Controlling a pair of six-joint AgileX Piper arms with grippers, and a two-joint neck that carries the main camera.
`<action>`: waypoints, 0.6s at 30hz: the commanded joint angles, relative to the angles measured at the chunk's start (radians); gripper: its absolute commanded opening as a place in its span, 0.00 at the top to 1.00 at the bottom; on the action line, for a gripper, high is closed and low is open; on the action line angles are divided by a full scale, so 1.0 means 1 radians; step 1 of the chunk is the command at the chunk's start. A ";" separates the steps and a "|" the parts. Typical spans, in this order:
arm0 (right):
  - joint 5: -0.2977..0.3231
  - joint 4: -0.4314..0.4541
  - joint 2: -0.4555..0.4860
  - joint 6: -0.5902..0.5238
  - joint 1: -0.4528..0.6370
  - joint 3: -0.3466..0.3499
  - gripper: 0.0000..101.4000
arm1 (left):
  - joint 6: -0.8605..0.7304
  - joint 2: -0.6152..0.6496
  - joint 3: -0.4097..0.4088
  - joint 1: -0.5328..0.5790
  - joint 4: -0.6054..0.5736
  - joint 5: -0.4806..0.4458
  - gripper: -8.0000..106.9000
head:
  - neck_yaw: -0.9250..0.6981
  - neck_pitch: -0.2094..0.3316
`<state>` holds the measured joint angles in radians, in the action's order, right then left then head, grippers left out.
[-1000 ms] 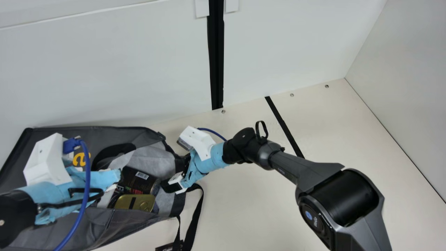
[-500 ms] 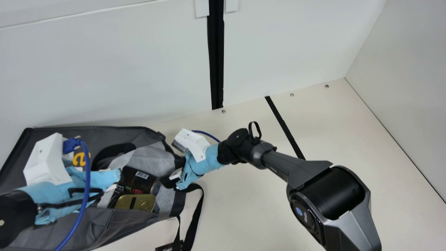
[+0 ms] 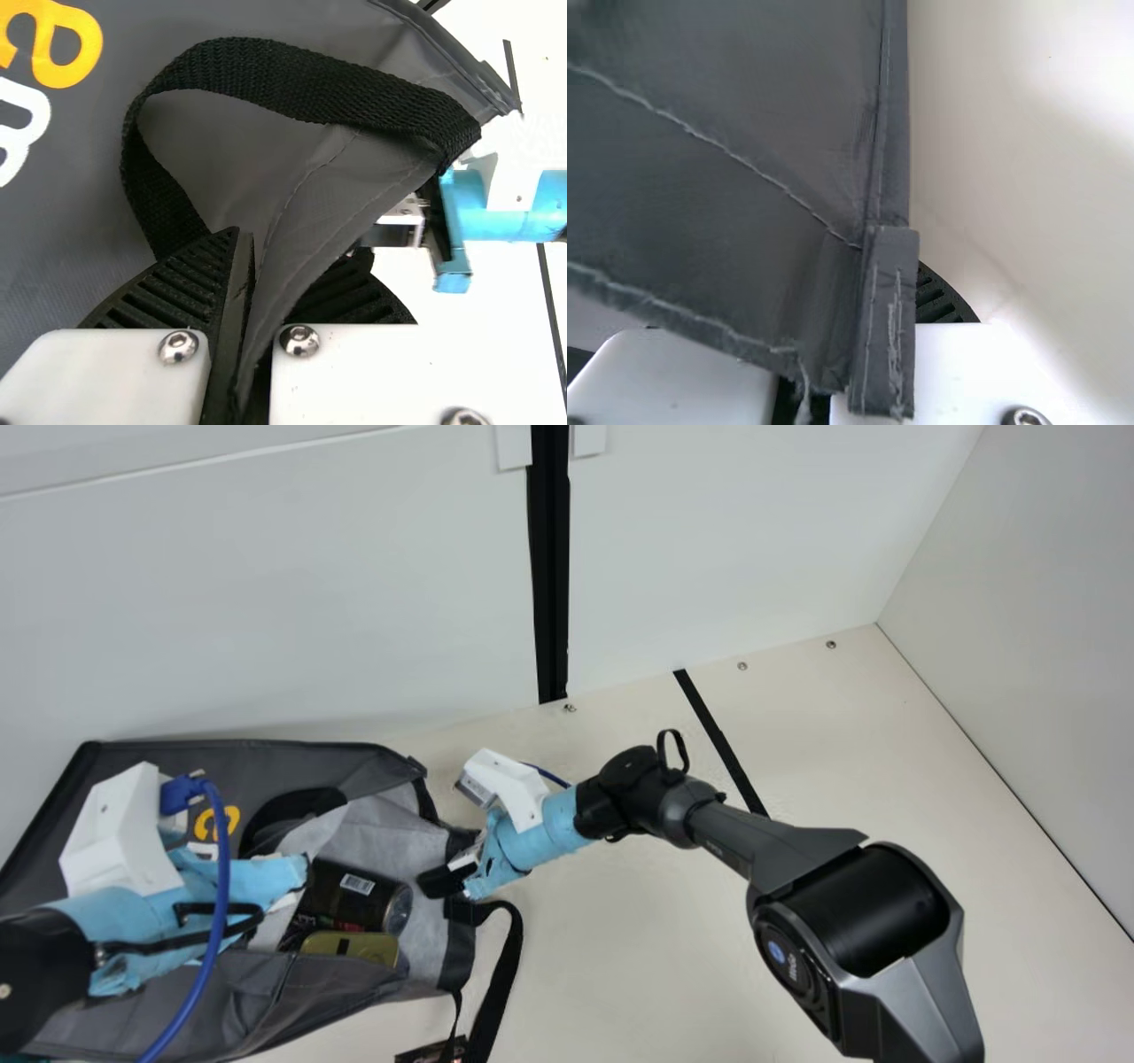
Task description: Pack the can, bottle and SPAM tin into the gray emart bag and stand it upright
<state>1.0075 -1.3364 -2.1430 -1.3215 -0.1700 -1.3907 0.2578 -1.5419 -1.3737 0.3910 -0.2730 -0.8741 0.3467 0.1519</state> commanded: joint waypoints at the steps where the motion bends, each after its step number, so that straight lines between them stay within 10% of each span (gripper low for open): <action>1: 0.047 -0.038 0.010 0.008 0.013 0.013 1.00 | 0.000 0.000 0.000 0.000 0.000 0.000 1.00 | 0.002 0.023; 18: 0.212 -0.156 0.216 0.035 0.082 0.245 1.00 | -0.010 0.027 0.025 -0.002 -0.006 0.003 1.00 | 0.002 0.023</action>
<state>1.2152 -1.4846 -1.9500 -1.2867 -0.0838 -1.1750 0.2505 -1.5161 -1.3489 0.3895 -0.2777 -0.8757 0.3482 0.1519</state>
